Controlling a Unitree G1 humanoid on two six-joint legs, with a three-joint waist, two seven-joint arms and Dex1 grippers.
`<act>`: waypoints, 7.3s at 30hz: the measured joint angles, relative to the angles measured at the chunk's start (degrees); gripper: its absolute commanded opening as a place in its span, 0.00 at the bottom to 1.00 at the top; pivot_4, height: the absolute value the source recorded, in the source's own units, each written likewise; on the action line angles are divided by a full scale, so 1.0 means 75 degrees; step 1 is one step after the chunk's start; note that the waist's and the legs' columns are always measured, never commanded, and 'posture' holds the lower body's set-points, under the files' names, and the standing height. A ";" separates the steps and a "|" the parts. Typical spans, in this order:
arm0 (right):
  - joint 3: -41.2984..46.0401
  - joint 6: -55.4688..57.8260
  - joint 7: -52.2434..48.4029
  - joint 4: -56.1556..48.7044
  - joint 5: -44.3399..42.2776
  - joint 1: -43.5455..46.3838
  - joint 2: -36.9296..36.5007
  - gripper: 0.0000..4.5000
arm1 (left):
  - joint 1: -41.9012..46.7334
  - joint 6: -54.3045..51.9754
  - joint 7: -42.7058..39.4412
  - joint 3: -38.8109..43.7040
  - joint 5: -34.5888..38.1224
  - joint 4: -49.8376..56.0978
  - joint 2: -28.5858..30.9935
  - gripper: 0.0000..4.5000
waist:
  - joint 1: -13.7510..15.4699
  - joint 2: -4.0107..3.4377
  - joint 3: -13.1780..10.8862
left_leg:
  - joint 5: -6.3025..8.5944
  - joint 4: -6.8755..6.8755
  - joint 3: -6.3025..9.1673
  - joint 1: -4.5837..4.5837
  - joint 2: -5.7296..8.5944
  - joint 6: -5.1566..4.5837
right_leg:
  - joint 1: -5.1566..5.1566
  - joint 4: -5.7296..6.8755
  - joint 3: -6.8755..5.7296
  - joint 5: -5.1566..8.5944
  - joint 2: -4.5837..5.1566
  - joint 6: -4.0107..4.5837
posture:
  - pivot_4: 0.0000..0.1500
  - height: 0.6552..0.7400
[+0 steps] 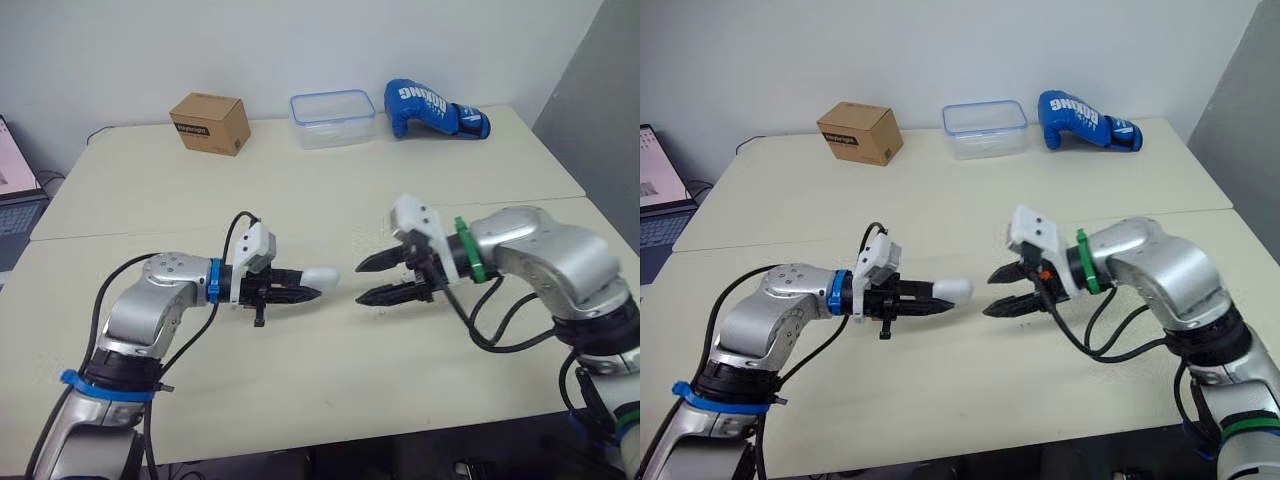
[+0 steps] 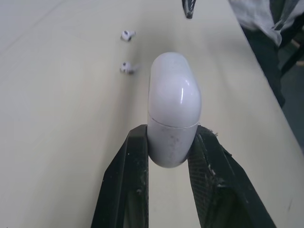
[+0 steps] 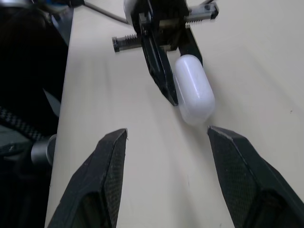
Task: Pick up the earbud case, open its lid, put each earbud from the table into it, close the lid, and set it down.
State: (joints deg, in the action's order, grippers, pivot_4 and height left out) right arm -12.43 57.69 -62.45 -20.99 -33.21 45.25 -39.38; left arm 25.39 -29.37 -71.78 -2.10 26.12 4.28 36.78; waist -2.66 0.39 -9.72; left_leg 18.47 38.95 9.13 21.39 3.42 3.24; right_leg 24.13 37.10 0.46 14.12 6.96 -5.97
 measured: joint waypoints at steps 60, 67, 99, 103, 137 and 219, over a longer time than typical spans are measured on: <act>0.0135 -0.0793 0.2172 0.1159 0.0555 -0.1027 0.1782 0.62 | 0.0511 0.2154 -0.0303 -0.0329 -0.0236 -0.1862 -0.1098 0.17 | 0.0022 0.0001 0.0004 | -0.0001 0.0002 -0.0006 -0.0005 0.0006 0.0002 | -0.0001 0.0003 0.0005 -0.0002 0.0003 0.0002 | 1.00 0.89; 0.0359 -0.0836 0.2324 0.1319 0.0598 -0.0748 0.1808 0.62 | 0.0176 0.2163 -0.0419 -0.0505 -0.0247 -0.1739 -0.1057 0.17 | 0.0031 0.0001 0.0005 | -0.0001 0.0003 -0.0004 -0.0004 0.0008 0.0002 | -0.0001 0.0002 0.0004 -0.0002 0.0004 0.0002 | 1.00 0.89; -0.2566 0.0574 0.0844 0.1700 0.2231 0.1472 -0.1262 0.62 | 0.0868 0.3036 0.0563 -0.0343 -0.0695 -0.3123 -0.1689 0.17 | 0.0041 0.0002 0.0005 | -0.0001 0.0005 -0.0013 0.0002 0.0009 0.0001 | 0.0002 -0.0005 0.0005 -0.0002 0.0005 0.0002 | 1.00 0.89; -0.3117 0.0628 0.0766 0.2121 0.2584 0.1488 -0.0984 0.62 | 0.0910 0.3172 0.0472 -0.0345 -0.0796 -0.3370 -0.1736 0.17 | 0.0040 0.0002 0.0005 | -0.0002 0.0005 -0.0012 0.0004 0.0009 0.0002 | 0.0007 -0.0003 0.0004 -0.0003 0.0006 0.0002 | 1.00 0.89; -0.3384 0.0064 0.0657 0.3148 0.3988 0.1153 -0.0157 0.10 | 0.0857 0.3179 0.0312 -0.0345 -0.0878 -0.3257 -0.1718 0.17 | 0.0017 0.0003 0.0006 | -0.0002 0.0008 -0.0009 0.0002 0.0011 0.0004 | 0.0005 0.0000 0.0004 -0.0003 0.0007 0.0002 | 1.00 0.89; -0.3349 -0.2860 -0.2503 0.2377 0.6983 0.0407 -0.1227 0.39 | 0.0979 0.2299 -0.0104 -0.0251 -0.0308 -0.2015 -0.1059 0.17 | 0.0093 0.0003 0.0006 | -0.0003 0.0009 -0.0010 0.0005 0.0012 0.0005 | 0.0004 -0.0002 0.0001 -0.0003 0.0008 0.0001 | 1.00 0.89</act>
State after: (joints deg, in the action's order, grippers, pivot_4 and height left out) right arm -37.54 36.24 -81.22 -3.16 19.16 48.30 -48.58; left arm 32.74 -12.12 -72.56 -3.98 23.81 -10.83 28.83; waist -1.96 0.42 -9.67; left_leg 18.45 39.01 9.05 21.43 3.51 3.28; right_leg 24.15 37.09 0.47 14.10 7.02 -5.96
